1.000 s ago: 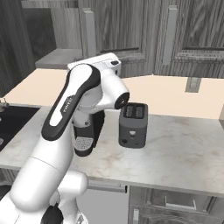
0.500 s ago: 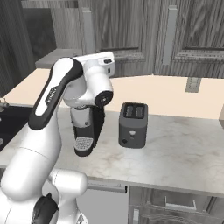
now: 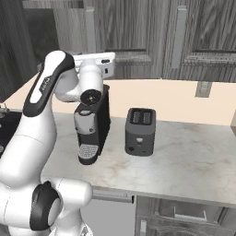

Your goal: Pick up the bar soap and bar soap from the sink, and place them back in the cabinet, and close the cabinet doors.

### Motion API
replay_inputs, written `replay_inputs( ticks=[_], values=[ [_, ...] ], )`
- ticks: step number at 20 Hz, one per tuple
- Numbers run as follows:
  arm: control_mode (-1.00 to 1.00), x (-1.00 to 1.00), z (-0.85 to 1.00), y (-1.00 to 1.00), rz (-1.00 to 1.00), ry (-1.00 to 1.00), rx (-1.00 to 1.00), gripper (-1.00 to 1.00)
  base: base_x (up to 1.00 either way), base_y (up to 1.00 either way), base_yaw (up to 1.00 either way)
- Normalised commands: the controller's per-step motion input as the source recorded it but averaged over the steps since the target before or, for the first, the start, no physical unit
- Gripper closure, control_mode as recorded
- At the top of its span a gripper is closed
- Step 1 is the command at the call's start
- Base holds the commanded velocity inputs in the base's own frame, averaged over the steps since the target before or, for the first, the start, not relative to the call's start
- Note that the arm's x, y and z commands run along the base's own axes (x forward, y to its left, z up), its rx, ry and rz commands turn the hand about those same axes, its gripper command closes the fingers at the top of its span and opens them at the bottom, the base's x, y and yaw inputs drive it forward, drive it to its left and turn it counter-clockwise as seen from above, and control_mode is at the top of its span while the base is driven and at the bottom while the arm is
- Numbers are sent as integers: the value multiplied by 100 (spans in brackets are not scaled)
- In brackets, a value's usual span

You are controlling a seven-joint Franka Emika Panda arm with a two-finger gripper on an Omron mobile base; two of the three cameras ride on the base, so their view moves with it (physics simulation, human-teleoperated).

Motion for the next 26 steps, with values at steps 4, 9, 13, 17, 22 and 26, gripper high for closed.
replay_inputs(
  ticks=[4, 9, 13, 17, 22, 26],
  values=[
    [-100, 34, 0, 1, -12, 0, 0, -100, 0, 0, 0],
    [-100, 23, 0, 0, -6, 0, 0, -100, 0, 0, 0],
    [-100, 11, 0, 0, -2, 0, 0, -100, 0, 0, 0],
    [-100, 11, 0, 0, -1, 0, 0, -100, 0, 0, 0],
    [-100, 20, 0, 0, -1, 0, 0, -100, 0, 0, 0],
    [-100, 26, 0, 0, 0, 0, 0, -100, 0, 0, 0]
  ],
)
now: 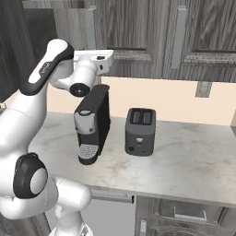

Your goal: Pick up the bar soap and bar soap from the sink, and place them back in the cabinet, and close the cabinet doors.

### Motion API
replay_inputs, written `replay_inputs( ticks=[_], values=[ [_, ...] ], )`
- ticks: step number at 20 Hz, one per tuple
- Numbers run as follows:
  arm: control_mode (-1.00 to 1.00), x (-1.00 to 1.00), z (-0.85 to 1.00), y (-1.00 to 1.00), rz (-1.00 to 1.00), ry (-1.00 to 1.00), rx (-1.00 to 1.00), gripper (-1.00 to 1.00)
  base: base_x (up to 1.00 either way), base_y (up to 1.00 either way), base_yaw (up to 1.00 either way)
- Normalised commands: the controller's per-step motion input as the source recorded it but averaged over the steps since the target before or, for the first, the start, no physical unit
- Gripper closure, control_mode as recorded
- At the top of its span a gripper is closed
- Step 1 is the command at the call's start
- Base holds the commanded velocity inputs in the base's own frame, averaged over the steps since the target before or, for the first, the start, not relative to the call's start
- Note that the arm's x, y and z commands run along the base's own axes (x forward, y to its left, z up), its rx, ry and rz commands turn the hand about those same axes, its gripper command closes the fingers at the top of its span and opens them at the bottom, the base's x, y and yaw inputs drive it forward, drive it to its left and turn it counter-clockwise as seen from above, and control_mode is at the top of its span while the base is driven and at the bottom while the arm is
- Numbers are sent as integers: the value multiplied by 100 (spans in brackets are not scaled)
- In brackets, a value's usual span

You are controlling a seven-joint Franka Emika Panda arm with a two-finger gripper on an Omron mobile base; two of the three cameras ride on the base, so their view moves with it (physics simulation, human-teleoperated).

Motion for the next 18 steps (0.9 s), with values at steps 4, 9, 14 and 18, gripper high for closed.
replay_inputs(
  ticks=[4, 9, 14, 18],
  values=[
    [-100, 25, 0, 0, 0, 0, 0, -100, 0, 0, 0],
    [-100, 29, 0, 0, 0, 0, 0, -100, 0, 0, 0],
    [-100, 29, 0, 0, 0, 0, 0, -100, 0, 0, 0],
    [-100, 7, 0, 0, 0, 0, 0, -100, 0, 0, 0]
  ],
)
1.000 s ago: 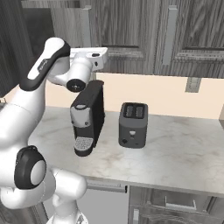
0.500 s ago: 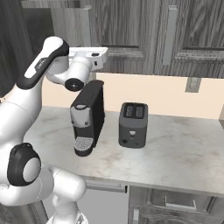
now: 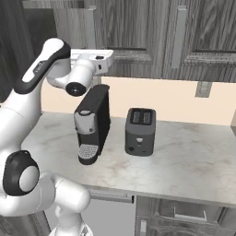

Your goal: Pick up the bar soap and bar soap from the sink, and place them back in the cabinet, and close the cabinet doors.

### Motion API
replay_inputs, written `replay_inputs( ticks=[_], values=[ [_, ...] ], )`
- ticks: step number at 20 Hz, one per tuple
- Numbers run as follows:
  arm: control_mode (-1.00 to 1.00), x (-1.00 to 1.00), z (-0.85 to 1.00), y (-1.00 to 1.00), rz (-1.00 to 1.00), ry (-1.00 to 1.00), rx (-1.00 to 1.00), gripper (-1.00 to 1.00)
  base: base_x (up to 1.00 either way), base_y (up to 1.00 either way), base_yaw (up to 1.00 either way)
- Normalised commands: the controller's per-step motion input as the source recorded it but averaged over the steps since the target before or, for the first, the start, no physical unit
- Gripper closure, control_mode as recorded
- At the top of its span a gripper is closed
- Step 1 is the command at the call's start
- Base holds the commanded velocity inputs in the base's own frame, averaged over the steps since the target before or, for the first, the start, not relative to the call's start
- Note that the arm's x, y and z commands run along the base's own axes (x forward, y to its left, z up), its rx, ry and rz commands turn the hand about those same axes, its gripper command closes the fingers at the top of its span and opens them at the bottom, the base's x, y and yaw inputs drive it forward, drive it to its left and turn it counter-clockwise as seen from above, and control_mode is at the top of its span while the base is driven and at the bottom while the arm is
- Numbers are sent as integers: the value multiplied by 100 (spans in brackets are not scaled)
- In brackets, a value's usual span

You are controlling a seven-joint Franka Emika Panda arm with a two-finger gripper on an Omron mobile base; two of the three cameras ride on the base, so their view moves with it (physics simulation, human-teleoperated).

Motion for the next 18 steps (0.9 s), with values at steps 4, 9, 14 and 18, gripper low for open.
replay_inputs(
  ticks=[4, 9, 14, 18],
  values=[
    [-100, 0, 0, 0, 0, 0, 0, -100, 0, 0, 0],
    [-100, 0, 1, 0, 0, 0, 0, -100, 0, 0, 0],
    [-100, 0, 2, 0, 0, 0, 0, -100, 0, 0, 0],
    [-100, 0, 1, 0, 0, 0, 0, -100, 0, 0, 0]
  ],
)
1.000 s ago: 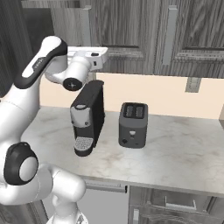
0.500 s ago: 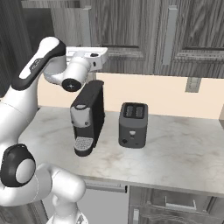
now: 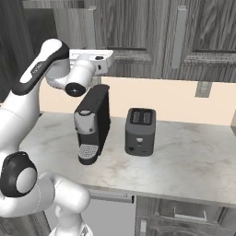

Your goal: Pick up the bar soap and bar soap from the sink, and place them back in the cabinet, and close the cabinet doors.

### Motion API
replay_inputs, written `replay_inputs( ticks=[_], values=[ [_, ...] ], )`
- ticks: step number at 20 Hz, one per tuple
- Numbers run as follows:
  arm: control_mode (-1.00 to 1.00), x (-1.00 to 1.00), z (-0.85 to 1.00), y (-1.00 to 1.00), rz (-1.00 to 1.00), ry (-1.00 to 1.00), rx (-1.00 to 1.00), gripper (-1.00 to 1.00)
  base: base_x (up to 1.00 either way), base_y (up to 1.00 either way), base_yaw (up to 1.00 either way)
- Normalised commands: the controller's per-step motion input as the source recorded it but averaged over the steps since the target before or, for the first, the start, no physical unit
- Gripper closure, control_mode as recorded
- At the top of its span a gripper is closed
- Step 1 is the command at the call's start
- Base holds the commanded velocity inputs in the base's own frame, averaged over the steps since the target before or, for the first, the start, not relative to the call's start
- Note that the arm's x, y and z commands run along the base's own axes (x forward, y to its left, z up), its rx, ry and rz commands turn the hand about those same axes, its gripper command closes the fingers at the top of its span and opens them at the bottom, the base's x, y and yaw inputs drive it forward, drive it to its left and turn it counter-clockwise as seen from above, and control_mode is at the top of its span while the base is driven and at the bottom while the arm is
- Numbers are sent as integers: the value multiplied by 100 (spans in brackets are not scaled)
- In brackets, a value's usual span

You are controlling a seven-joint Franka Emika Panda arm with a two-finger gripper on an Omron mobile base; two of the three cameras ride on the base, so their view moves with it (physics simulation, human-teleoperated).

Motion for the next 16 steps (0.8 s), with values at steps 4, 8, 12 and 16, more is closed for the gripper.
replay_inputs(
  ticks=[4, 8, 12, 16],
  values=[
    [-100, 0, 0, 0, 0, 0, 0, -100, 0, 0, 0],
    [-100, 0, 0, 0, 0, 0, 0, -100, 0, 0, 0],
    [-100, 0, 0, 1, 0, 0, 0, -100, 0, 0, 0],
    [-100, -7, 2, 0, 0, 0, 0, -100, 0, 0, 0]
  ],
)
